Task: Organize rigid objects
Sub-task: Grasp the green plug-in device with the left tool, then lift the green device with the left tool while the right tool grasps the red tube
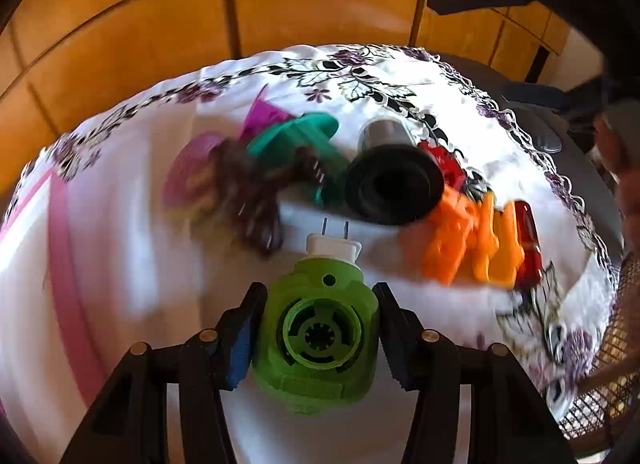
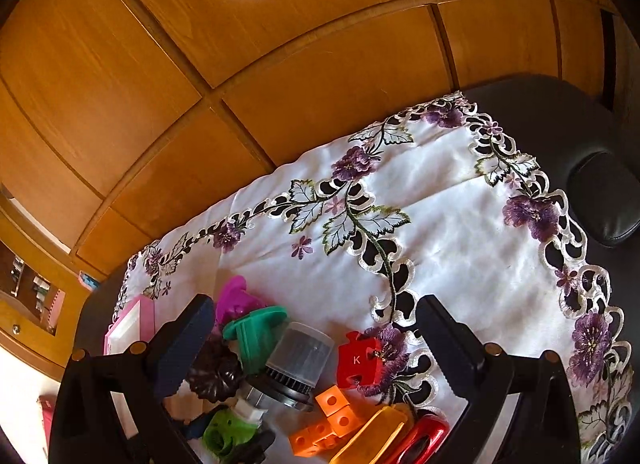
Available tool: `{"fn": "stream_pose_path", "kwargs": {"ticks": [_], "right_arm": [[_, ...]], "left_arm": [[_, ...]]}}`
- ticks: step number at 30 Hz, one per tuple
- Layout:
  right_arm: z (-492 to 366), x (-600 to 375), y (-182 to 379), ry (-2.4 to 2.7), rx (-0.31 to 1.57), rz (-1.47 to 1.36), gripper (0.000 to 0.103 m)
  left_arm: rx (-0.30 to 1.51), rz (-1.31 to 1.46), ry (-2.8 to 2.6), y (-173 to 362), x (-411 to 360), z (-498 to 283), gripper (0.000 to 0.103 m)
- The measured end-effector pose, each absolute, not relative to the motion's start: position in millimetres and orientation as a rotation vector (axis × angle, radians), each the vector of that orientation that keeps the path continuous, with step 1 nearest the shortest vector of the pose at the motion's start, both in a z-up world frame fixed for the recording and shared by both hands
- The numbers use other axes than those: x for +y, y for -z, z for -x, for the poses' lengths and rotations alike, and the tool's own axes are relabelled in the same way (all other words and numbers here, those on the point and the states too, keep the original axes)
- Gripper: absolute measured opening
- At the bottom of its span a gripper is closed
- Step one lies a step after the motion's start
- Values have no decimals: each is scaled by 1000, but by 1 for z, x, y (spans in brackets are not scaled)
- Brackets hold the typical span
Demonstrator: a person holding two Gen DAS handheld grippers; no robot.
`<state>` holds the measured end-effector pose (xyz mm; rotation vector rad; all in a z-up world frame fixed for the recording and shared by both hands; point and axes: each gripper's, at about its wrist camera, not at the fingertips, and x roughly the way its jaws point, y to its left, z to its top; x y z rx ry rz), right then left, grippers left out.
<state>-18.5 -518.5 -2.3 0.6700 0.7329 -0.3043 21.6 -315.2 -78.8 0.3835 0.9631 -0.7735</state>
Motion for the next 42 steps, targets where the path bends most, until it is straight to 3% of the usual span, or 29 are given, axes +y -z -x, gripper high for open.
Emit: {"fn": "stream_pose_path", "kwargs": {"ticks": [7, 14, 22, 27, 31, 34, 38, 42], "right_arm": [[20, -520, 4, 313, 747, -676, 95], [18, -512, 20, 269, 867, -684, 70], [49, -499, 2, 277, 1007, -544, 68], [62, -494, 20, 322, 1142, -514, 68], [64, -496, 47, 413, 1236, -525, 45], [59, -498, 63, 408, 1237, -566, 41], [46, -488, 71, 483, 1258, -401, 32], [47, -481, 74, 493, 1251, -332, 32]], "left_arm": [[892, -398, 748, 84, -283, 12, 53], [878, -406, 757, 83, -279, 13, 53], [854, -382, 780, 84, -271, 14, 53], [852, -362, 788, 83, -267, 13, 53], [859, -346, 797, 83, -263, 12, 53], [859, -341, 801, 83, -261, 13, 53], [864, -331, 804, 83, -258, 14, 53], [857, -325, 804, 84, -257, 14, 53]]}}
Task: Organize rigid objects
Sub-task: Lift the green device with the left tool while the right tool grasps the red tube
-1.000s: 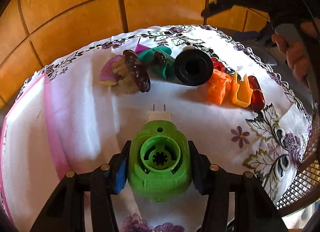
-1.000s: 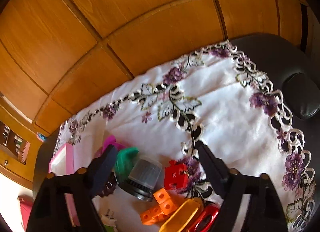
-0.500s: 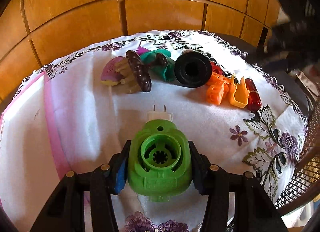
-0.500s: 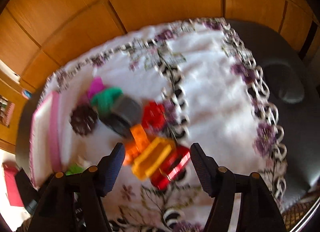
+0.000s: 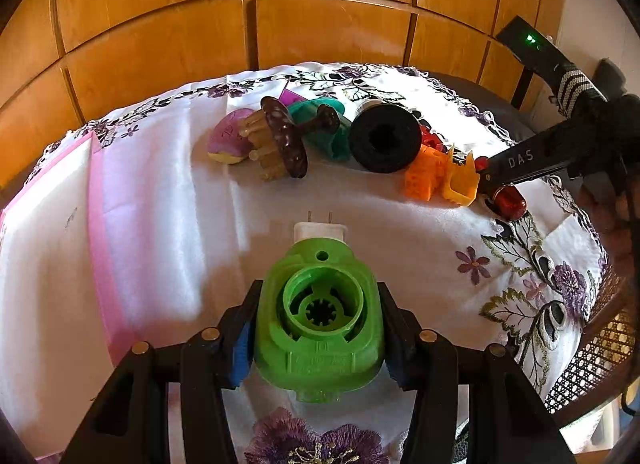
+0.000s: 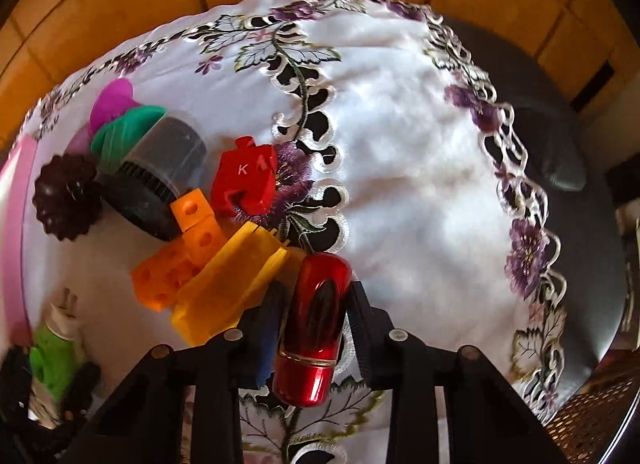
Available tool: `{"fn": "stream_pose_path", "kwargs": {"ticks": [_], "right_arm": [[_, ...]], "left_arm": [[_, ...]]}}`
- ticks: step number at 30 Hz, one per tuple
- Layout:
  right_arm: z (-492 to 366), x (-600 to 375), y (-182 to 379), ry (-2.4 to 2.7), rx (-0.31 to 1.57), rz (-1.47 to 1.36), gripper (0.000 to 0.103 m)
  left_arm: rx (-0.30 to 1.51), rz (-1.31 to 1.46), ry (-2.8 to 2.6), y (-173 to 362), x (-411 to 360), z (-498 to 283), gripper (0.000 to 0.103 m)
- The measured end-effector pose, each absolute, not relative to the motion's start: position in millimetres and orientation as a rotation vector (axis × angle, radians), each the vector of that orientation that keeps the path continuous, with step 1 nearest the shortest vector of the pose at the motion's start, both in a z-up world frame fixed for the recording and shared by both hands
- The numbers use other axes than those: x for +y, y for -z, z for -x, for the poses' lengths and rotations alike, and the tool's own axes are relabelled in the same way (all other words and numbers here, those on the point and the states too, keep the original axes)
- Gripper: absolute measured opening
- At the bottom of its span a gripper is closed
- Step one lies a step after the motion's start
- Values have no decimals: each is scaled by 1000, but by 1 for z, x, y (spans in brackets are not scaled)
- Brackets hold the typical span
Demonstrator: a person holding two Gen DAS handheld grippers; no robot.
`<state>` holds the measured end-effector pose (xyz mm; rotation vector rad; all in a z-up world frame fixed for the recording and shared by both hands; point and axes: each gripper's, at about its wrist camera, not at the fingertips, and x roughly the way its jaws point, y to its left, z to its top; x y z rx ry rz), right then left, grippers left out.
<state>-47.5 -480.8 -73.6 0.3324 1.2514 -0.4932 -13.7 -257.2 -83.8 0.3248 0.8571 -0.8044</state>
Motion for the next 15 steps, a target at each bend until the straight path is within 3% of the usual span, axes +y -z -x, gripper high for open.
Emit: {"fn": "stream_pose_path", "kwargs": {"ticks": [4, 9, 15], "right_arm": [[46, -467, 77, 502, 1250, -283, 33], [38, -451, 81, 489, 1248, -215, 27], [38, -444, 79, 488, 1247, -189, 26]], "left_arm": [[850, -325, 804, 83, -255, 15, 52], [876, -303, 801, 77, -252, 14, 52], [856, -184, 825, 43, -231, 10, 52]]}}
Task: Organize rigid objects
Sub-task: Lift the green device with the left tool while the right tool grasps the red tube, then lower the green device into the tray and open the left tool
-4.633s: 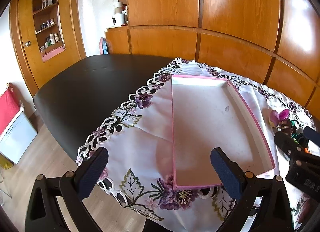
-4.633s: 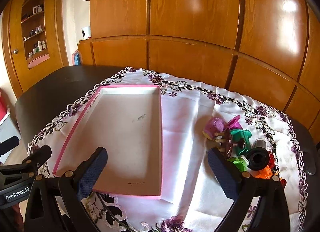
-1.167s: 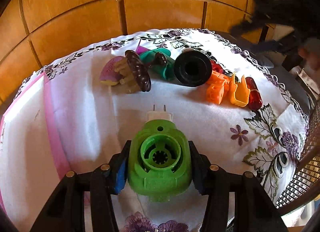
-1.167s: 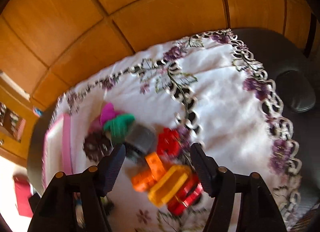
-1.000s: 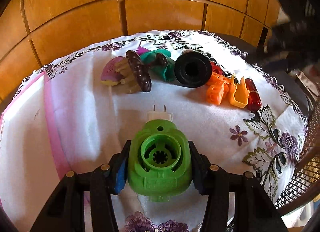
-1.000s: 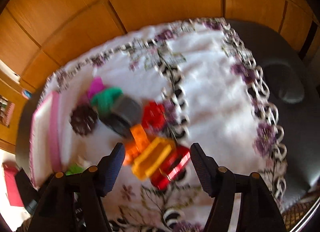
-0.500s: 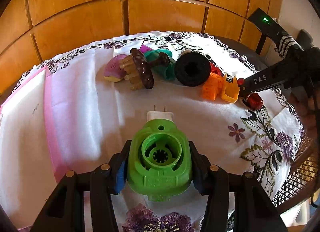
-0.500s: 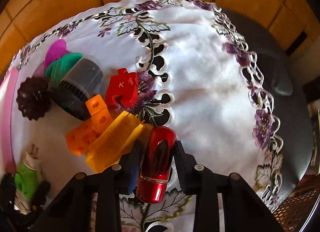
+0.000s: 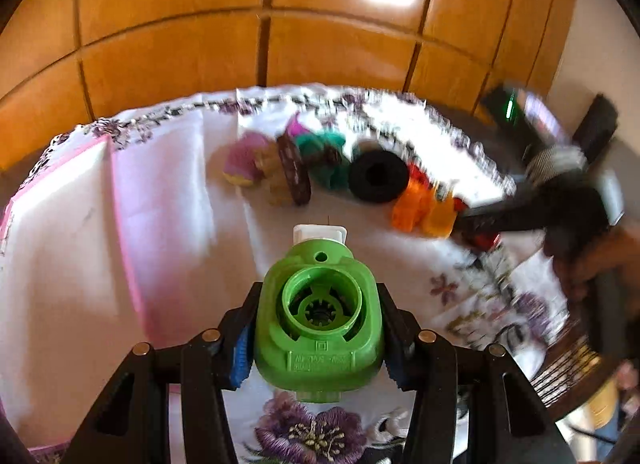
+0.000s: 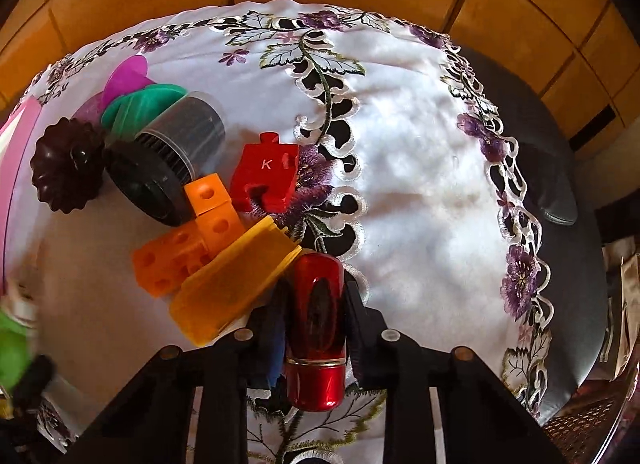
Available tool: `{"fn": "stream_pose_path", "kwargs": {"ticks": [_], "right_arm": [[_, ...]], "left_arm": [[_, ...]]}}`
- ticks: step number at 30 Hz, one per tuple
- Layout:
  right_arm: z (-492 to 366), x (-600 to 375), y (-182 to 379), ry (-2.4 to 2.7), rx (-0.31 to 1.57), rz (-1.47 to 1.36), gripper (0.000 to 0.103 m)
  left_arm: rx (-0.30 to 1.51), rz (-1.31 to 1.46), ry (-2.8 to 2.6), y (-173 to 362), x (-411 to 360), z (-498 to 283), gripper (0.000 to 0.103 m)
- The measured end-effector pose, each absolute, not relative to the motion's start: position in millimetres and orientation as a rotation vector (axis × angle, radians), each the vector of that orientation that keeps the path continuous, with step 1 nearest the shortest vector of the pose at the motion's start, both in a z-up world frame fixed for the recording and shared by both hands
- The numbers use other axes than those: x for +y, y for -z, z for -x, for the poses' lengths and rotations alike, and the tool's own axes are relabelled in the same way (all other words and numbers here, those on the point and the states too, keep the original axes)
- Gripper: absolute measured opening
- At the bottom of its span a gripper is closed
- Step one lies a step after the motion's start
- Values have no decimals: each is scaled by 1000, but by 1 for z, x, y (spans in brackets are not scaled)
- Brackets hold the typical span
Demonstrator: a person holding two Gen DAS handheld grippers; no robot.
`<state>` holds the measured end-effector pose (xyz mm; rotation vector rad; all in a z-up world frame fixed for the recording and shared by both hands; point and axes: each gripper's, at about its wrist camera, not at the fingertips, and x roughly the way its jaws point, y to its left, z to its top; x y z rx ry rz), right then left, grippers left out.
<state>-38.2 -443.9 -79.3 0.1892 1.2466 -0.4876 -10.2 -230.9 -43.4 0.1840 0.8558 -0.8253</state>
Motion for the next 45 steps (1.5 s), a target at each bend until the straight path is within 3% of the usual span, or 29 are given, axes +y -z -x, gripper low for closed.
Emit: {"fn": "stream_pose_path", "kwargs": {"ticks": [9, 24, 27, 30, 37, 45], "right_arm": [[40, -445, 72, 487, 1242, -167, 26], [39, -443, 72, 480, 1241, -156, 26], [39, -443, 72, 480, 1241, -156, 26], [39, -443, 72, 480, 1241, -150, 26], [40, -441, 72, 481, 1239, -138, 26], [40, -440, 72, 484, 1234, -138, 26]], "left_arm": [[799, -23, 601, -5, -149, -46, 52], [908, -130, 229, 53, -70, -152, 53], [906, -118, 217, 53, -65, -148, 55], [854, -109, 185, 42, -61, -130, 65], [754, -51, 274, 12, -69, -68, 65], [813, -161, 492, 34, -117, -5, 65]]}}
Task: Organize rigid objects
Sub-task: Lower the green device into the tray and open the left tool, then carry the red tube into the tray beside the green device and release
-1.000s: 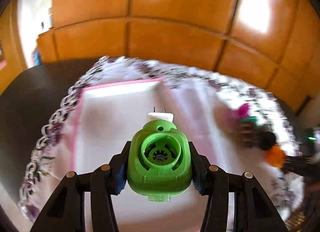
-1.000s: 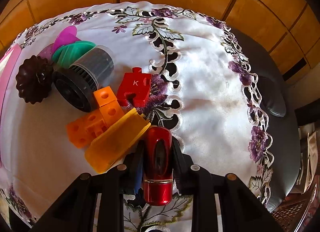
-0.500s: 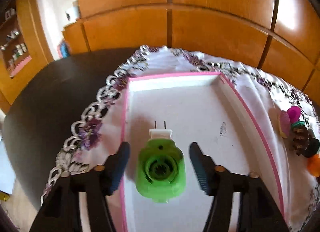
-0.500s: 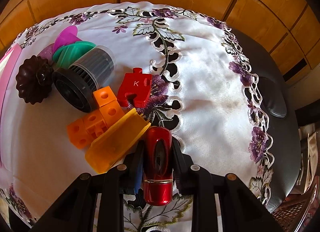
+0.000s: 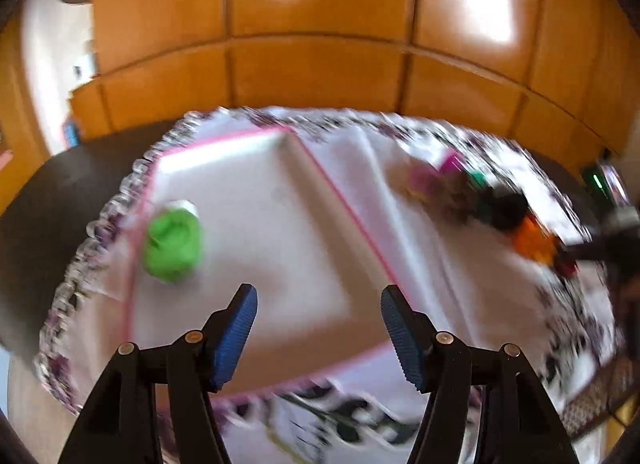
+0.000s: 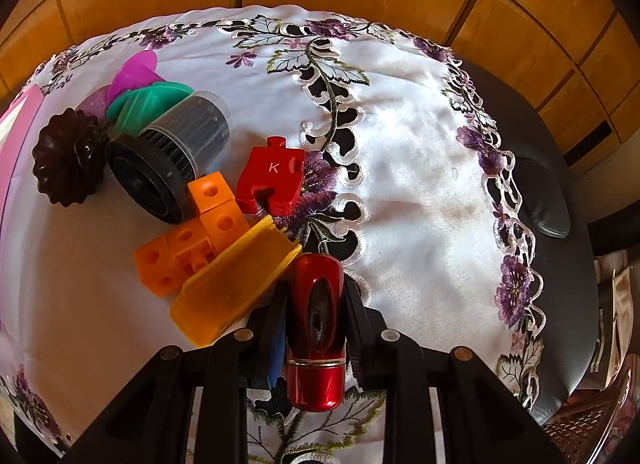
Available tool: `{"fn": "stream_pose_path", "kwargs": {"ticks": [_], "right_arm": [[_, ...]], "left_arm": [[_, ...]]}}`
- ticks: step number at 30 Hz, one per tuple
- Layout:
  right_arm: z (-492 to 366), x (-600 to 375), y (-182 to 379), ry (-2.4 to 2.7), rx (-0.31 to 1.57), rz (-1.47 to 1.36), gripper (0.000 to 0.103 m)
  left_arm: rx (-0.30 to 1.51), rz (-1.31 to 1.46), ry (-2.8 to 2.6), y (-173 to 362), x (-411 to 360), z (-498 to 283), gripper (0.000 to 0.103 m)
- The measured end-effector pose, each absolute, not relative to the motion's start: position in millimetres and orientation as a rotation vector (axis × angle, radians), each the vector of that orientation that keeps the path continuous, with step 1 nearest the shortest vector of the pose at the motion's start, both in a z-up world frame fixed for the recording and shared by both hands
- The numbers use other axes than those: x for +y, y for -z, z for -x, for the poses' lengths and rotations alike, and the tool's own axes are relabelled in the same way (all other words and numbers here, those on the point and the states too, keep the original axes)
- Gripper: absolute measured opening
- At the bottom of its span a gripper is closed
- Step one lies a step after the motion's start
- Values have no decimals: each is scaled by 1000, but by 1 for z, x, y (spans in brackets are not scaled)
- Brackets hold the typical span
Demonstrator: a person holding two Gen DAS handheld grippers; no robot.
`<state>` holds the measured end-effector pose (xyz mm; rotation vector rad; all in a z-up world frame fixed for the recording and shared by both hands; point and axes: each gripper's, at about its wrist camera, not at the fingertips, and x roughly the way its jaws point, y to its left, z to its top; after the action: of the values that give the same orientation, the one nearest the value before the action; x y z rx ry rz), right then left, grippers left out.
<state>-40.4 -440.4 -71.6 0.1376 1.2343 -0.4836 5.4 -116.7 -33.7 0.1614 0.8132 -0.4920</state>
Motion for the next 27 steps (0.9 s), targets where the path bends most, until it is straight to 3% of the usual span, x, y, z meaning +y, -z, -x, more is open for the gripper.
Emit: {"fn": "stream_pose_path", "kwargs": {"ticks": [8, 27], "right_arm": [[42, -441, 70, 492, 1223, -155, 25], [50, -427, 70, 507, 1198, -149, 25]], "left_arm": [[790, -230, 570, 37, -136, 28, 65], [799, -158, 492, 37, -115, 18, 65]]}}
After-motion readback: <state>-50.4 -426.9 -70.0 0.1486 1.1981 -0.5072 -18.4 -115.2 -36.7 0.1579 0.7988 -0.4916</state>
